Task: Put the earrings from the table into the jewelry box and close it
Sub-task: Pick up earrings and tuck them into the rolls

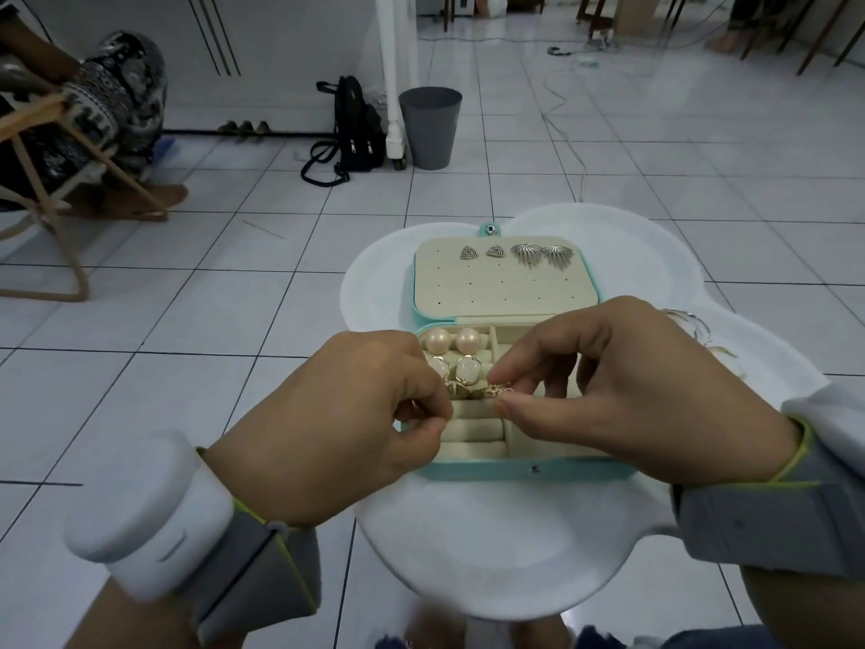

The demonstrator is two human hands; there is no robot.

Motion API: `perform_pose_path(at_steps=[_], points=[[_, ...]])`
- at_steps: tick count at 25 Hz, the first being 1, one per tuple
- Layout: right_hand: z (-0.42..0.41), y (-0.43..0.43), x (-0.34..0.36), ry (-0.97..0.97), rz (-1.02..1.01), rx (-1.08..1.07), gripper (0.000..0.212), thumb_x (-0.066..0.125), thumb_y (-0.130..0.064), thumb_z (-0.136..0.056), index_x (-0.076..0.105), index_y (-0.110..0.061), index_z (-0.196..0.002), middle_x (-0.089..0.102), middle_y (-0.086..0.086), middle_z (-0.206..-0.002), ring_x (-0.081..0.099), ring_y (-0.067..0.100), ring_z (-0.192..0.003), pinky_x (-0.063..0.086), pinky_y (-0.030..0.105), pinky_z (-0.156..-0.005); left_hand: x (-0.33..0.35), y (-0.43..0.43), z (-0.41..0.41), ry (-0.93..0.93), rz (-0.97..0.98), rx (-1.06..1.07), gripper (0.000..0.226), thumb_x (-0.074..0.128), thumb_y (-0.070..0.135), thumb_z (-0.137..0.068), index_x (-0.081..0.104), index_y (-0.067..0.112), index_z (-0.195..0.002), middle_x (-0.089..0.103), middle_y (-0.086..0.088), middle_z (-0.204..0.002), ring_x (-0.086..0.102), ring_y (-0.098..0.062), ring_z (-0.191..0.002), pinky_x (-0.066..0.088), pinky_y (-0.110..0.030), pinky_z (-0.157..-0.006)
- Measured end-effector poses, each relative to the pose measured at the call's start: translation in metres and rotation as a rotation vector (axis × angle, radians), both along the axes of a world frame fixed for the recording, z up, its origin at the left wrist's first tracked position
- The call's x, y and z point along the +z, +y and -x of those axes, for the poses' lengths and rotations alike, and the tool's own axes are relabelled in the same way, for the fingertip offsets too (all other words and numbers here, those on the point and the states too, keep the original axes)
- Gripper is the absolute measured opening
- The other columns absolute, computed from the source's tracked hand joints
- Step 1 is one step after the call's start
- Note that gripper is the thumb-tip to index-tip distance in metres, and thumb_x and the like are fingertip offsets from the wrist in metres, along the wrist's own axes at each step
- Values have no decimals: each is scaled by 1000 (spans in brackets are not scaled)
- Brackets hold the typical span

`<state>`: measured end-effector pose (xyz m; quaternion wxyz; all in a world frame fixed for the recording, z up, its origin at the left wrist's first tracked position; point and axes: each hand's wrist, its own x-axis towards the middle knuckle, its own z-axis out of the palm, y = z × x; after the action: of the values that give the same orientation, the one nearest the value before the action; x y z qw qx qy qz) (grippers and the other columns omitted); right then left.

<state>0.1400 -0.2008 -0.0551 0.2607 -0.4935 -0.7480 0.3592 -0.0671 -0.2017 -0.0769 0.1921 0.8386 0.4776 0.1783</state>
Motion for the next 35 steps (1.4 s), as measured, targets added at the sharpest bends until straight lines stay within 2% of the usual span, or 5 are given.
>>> perform_pose_path(at_steps=[9,18,23,26,35], points=[[11,-3,-9,-203,-109,18,11,75,-37,-65,73,-35,-76,67,-21,-70,56,0,-62,39,11,-57,4,0,2,-16,38,29,18,58,33,-68,74,34,-78,60,13,-69,53,-3,-78,38,-6,-61],[24,-7,-9,-430,-193,-30,30,52,-52,-64,72,-36,-78,67,-13,-64,50,4,-52,49,31,-61,6,0,3,-17,53,47,14,60,33,-67,71,29,-75,57,21,-59,53,-2,-76,36,-3,-60],[25,-7,-7,-447,-196,-26,28,53,-53,-63,71,-36,-78,61,-18,-57,42,1,-48,47,29,-60,6,1,4,-9,50,40,13,59,33,-67,70,30,-74,55,22,-59,53,-3,-79,36,-4,-63],[24,-7,-6,-463,-210,-21,23,56,-50,-64,70,-37,-77,49,-21,-47,41,-1,-46,44,27,-57,5,1,4,-9,54,45,16,58,35,-67,71,31,-75,56,21,-61,52,-3,-82,37,-7,-65],[26,-5,-7,-541,-192,85,25,51,-45,-69,70,-40,-85,64,-12,-76,60,11,-75,50,37,-66,6,0,3,8,65,81,23,55,43,-67,72,34,-79,54,12,-76,53,-5,-78,47,-26,-70]])
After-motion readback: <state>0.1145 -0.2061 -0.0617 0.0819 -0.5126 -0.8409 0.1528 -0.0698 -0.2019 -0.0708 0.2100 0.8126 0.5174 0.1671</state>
